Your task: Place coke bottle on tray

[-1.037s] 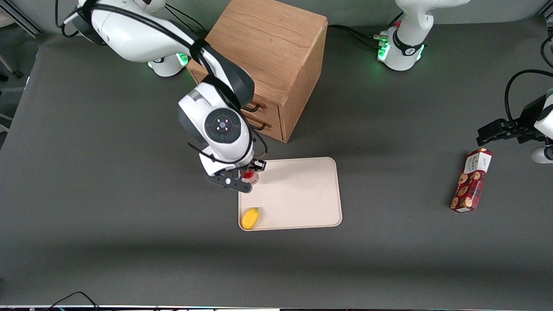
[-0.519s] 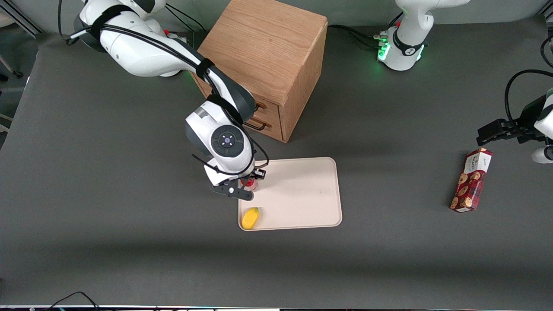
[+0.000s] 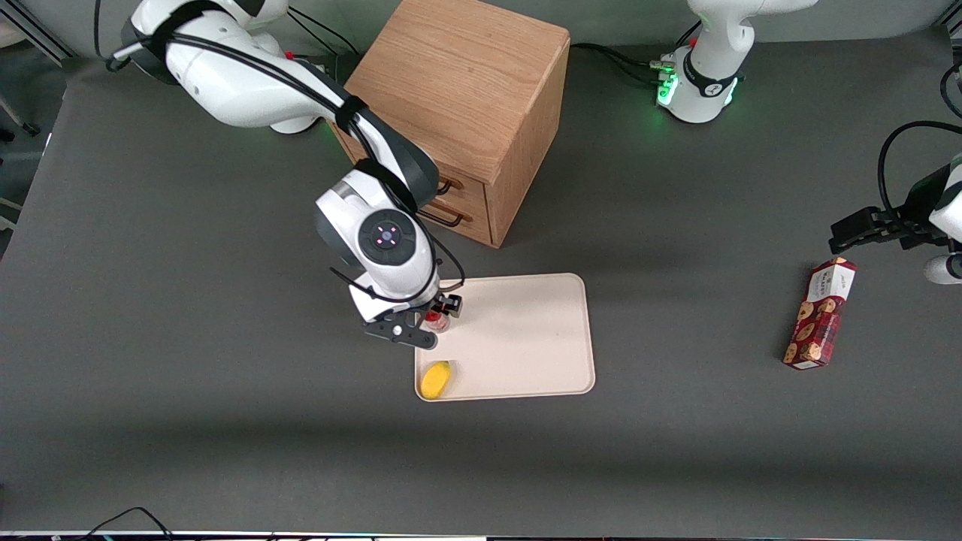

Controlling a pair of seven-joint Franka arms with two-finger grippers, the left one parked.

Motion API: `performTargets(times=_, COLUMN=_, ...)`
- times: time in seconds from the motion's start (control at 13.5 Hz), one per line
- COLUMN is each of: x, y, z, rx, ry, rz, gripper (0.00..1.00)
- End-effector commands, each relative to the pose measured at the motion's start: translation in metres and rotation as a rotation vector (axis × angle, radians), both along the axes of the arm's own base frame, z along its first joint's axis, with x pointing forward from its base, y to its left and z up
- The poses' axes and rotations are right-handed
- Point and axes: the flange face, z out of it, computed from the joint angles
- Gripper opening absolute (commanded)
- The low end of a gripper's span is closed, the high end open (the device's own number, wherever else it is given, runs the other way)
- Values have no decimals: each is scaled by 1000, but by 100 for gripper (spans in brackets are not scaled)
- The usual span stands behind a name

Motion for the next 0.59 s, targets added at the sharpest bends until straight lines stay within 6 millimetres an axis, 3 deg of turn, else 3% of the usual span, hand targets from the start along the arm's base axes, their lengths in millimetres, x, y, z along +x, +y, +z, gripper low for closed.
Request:
performTargets(times=0.0, x=-14, y=-56, z=65, rx=-45, ry=-50, rz=66, gripper=100)
performTargets(times=0.15, x=-19, y=-113, z=96, rx=-85, ry=-61, rz=139, gripper=100)
performTargets(times=0.37, x=-24, y=-219, z=157, rx=-25, ry=-20, rz=226, gripper=100)
performTargets(times=0.52, x=-38, y=-285, z=187, rx=-34, ry=17, rz=281, gripper=100)
